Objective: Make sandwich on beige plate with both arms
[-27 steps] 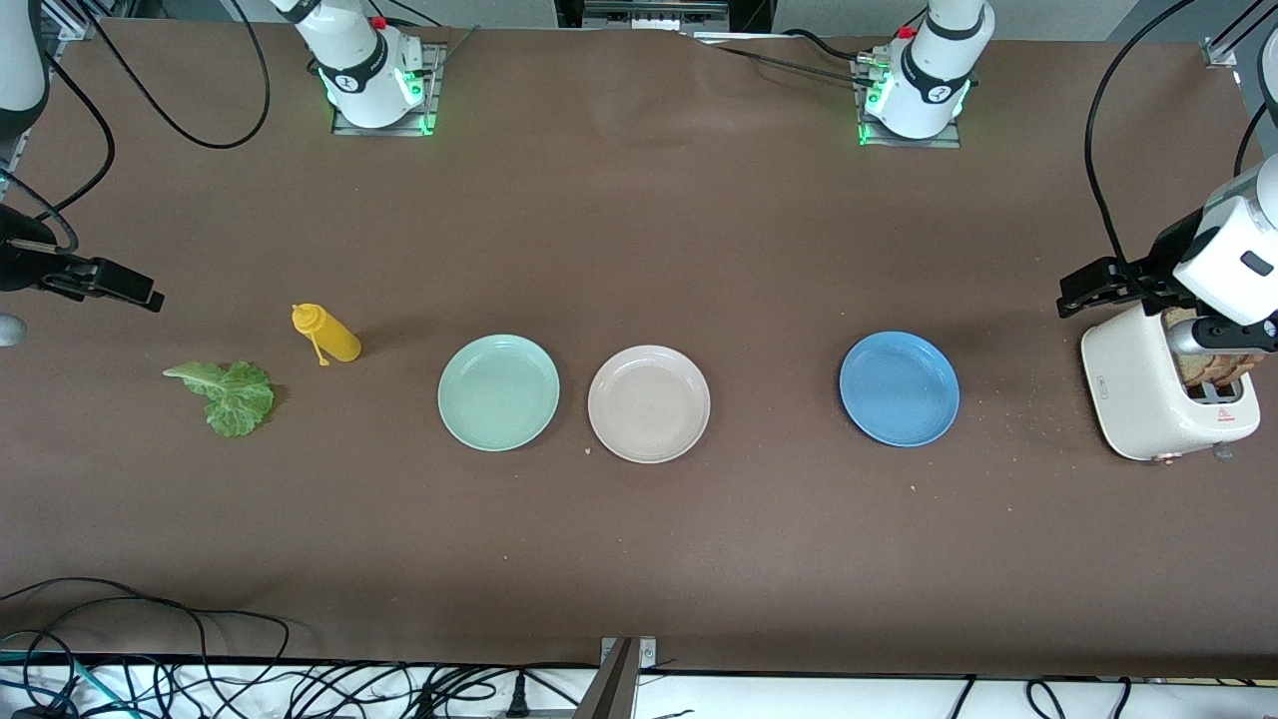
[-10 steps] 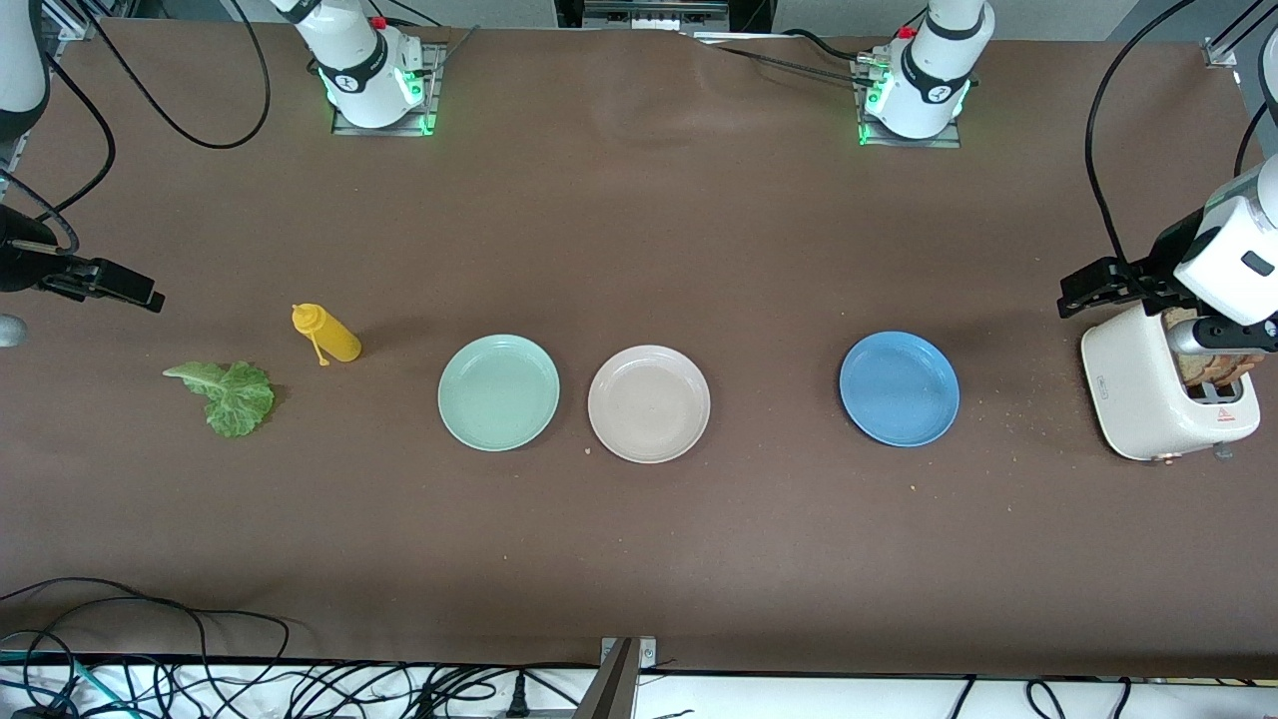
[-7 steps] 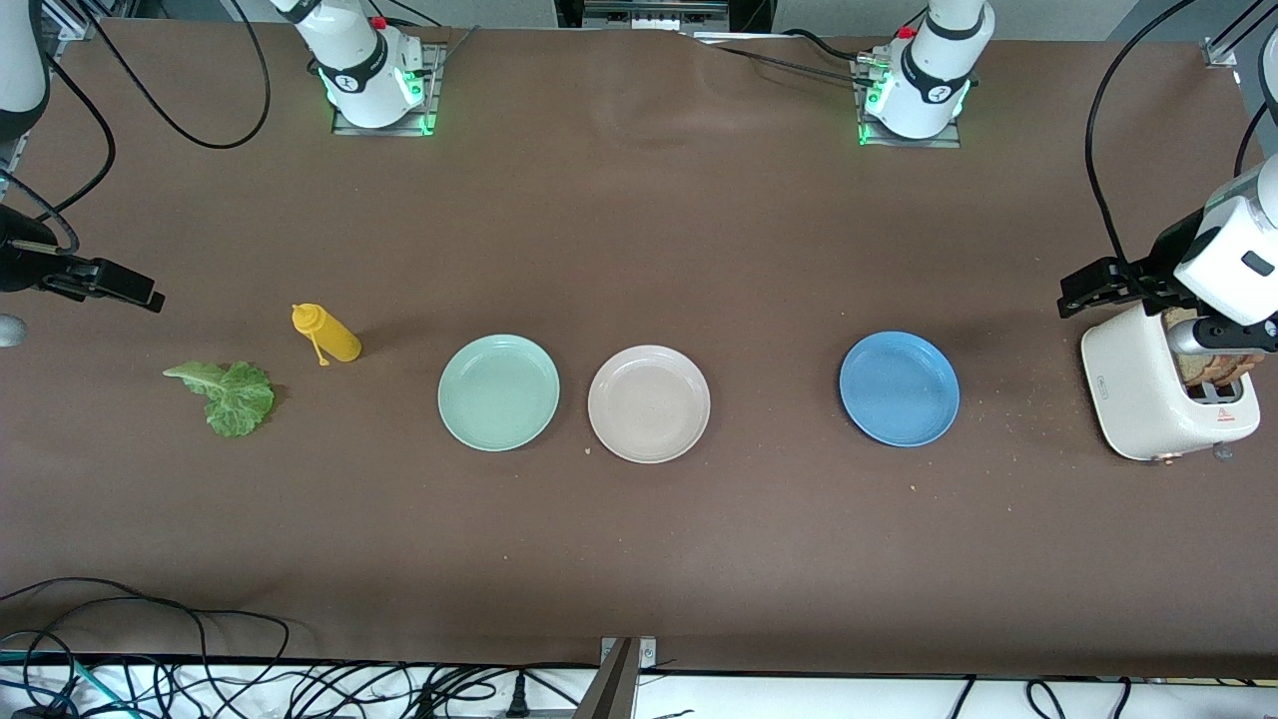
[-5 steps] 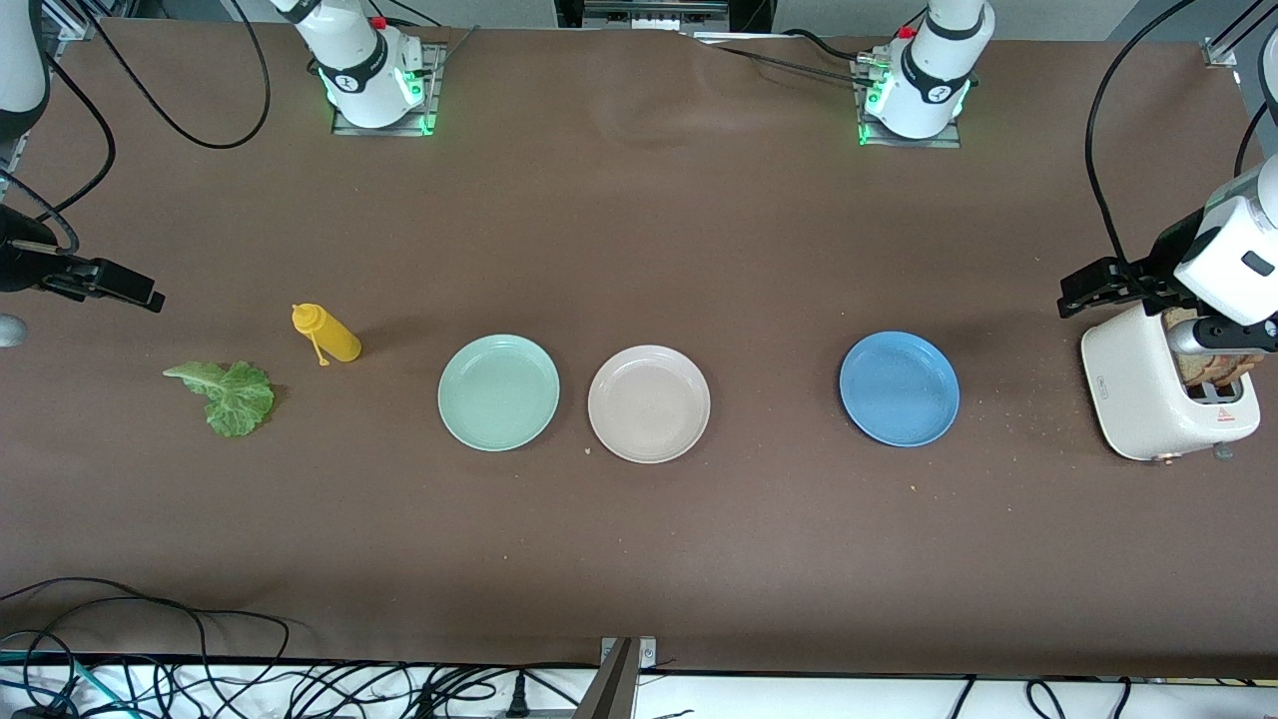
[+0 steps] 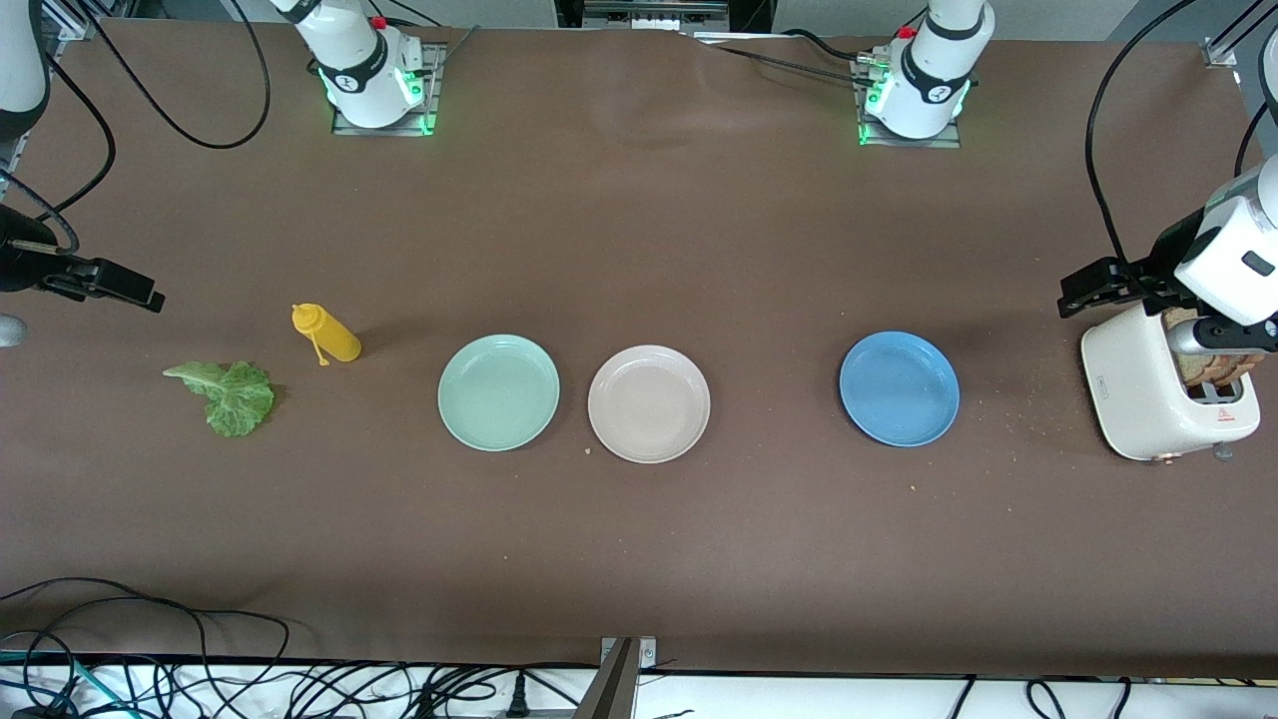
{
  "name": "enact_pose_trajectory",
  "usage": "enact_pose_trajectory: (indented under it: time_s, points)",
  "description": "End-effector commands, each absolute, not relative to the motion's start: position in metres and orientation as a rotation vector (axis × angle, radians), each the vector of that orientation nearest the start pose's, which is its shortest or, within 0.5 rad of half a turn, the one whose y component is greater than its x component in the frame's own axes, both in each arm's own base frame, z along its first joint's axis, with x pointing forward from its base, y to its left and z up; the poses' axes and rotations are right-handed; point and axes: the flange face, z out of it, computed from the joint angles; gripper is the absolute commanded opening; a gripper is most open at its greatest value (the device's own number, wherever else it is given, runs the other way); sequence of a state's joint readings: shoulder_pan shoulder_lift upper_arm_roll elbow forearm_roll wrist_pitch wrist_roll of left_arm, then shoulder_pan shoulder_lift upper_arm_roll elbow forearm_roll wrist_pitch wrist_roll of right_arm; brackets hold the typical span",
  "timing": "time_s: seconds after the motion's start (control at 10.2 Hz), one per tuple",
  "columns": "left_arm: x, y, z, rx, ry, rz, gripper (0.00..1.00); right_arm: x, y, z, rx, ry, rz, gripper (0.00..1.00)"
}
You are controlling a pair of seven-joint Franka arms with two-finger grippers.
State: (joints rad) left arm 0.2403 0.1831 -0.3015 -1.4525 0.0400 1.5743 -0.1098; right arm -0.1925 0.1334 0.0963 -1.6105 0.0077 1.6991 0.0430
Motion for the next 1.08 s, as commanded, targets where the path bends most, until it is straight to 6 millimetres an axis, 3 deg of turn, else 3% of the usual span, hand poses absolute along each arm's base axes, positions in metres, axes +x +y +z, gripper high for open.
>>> enact_pose_trajectory:
  time_s: [0.0, 0.98]
  points:
    - [0.6093, -0.0134, 0.5822, -3.14, -0.072, 0.066, 1.0, 0.5935, -0.0602, 0.5423, -3.121, 0.226, 0.073, 1.0]
    - [0.6093, -0.0134, 0.5822, -3.14, -0.072, 0.066, 1.0, 0.5934, -0.0636, 0.5424, -3.121, 0.219, 0.07, 1.0]
